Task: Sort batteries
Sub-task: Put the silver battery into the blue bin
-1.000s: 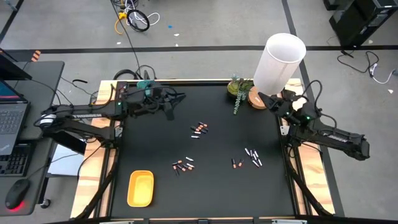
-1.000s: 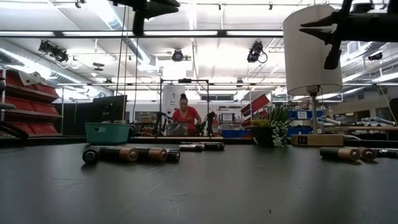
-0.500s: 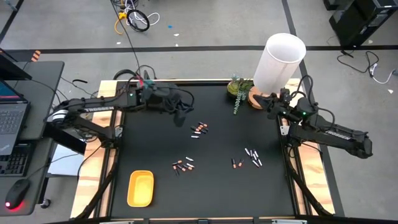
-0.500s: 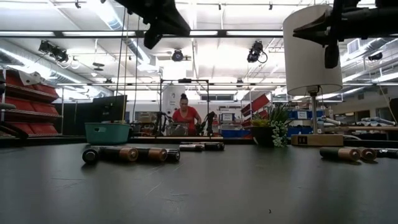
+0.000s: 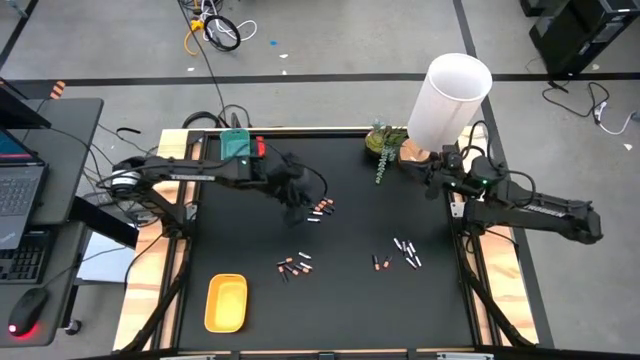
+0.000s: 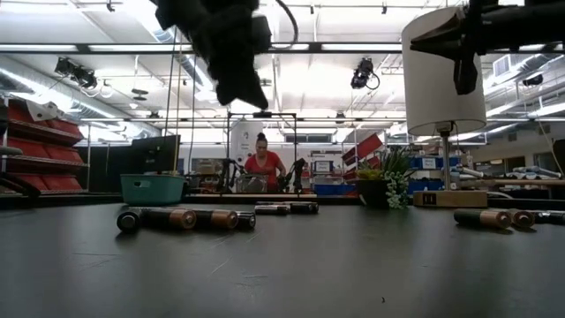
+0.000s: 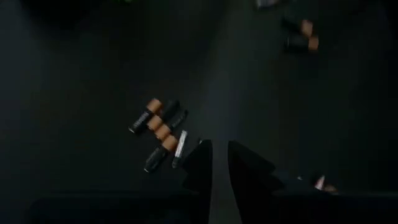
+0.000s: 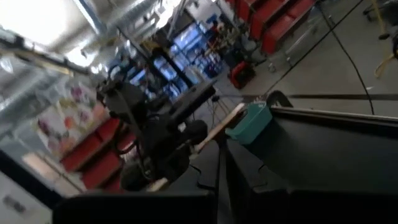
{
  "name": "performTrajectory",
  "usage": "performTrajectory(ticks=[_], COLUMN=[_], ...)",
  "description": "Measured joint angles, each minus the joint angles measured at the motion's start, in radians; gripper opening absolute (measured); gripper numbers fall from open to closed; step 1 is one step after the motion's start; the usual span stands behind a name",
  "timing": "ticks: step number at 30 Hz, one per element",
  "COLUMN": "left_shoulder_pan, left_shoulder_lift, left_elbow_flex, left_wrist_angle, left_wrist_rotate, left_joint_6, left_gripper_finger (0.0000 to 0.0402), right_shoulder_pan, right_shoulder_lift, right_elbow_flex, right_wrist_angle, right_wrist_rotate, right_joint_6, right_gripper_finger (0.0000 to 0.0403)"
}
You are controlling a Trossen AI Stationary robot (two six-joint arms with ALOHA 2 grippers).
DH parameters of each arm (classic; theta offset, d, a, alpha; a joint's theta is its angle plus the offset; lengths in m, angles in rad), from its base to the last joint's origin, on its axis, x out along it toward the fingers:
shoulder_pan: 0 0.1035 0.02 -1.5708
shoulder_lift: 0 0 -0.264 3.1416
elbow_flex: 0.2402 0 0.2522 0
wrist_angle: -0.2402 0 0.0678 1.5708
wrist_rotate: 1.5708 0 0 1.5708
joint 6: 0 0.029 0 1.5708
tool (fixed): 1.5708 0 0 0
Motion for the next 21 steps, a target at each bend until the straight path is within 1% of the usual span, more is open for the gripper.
performTrajectory(ticks=[2, 4, 7, 10, 13, 17, 21], left_shoulder_pan=[-0.012, -0.02, -0.037, -0.058, -0.073, -0.075, -0.074], left_shoulder_lift=[0.036, 0.073, 0.12, 0.151, 0.184, 0.23, 0.259], left_elbow_flex=[0.0, 0.0, 0.0, 0.0, 0.0, 0.0, -0.001], left_wrist_angle=[-0.003, -0.003, 0.006, 0.045, 0.066, 0.064, 0.084], left_wrist_rotate=[0.0, 0.0, -0.004, -0.025, -0.025, -0.018, -0.061], left_joint_6=[0.036, 0.031, 0.029, 0.034, 0.035, 0.025, 0.006], left_gripper_finger=[0.0072, 0.0085, 0.0118, 0.0152, 0.0172, 0.0175, 0.0166], right_shoulder_pan=[0.026, 0.046, 0.069, 0.084, 0.095, 0.114, 0.135], right_shoulder_lift=[0.025, 0.047, 0.076, 0.092, 0.092, 0.093, 0.097], right_elbow_flex=[0.039, 0.082, 0.137, 0.163, 0.171, 0.171, 0.171], right_wrist_angle=[-0.041, -0.085, -0.132, -0.143, -0.143, -0.144, -0.145], right_wrist_rotate=[0.014, 0.029, 0.034, 0.036, 0.055, 0.077, 0.094], right_joint_6=[-0.034, -0.063, -0.092, -0.103, -0.105, -0.102, -0.101], right_gripper_finger=[0.0016, 0.0016, 0.0016, 0.0015, 0.0015, 0.0015, 0.0014])
